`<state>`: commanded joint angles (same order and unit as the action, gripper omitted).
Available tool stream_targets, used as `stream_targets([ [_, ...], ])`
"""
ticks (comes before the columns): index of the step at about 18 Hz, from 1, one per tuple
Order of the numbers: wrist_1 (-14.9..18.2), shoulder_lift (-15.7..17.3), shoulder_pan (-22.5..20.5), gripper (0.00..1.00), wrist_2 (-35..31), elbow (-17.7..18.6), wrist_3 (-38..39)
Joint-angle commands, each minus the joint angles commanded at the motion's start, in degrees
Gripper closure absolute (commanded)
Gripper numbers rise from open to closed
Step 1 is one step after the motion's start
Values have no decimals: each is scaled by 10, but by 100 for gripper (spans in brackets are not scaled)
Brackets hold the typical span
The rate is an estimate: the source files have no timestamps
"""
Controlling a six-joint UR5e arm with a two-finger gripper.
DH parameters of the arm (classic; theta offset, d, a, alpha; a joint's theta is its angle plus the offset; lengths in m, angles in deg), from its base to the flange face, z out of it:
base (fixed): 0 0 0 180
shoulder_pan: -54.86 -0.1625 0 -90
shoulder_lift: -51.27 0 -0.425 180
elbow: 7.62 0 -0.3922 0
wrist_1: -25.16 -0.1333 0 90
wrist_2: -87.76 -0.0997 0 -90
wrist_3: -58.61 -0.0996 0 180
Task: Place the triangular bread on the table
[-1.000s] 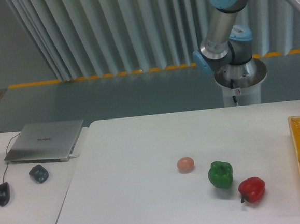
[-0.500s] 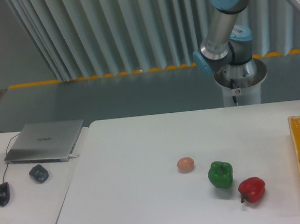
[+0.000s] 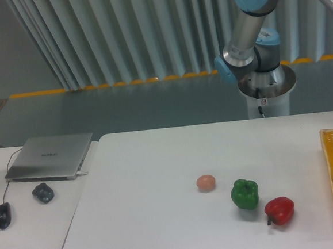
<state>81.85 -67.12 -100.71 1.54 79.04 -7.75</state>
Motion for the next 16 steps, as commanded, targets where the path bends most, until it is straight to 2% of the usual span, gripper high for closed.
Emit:
stream_targets([
  [4, 1, 0, -2, 1, -1, -2, -1],
  [5, 1, 0, -2, 8, -1, -3, -1],
  [6, 2, 0, -2, 26, -2, -4, 0],
  [7, 3, 0, -3, 37, -2, -4, -1],
  [10, 4, 2, -2, 46, 0, -4, 0],
  [13, 4, 2, -2, 64, 0, -4, 10],
  [15, 9, 4, -2, 66, 0, -4, 11],
  [16, 23, 6, -4, 66, 3, -9, 11],
])
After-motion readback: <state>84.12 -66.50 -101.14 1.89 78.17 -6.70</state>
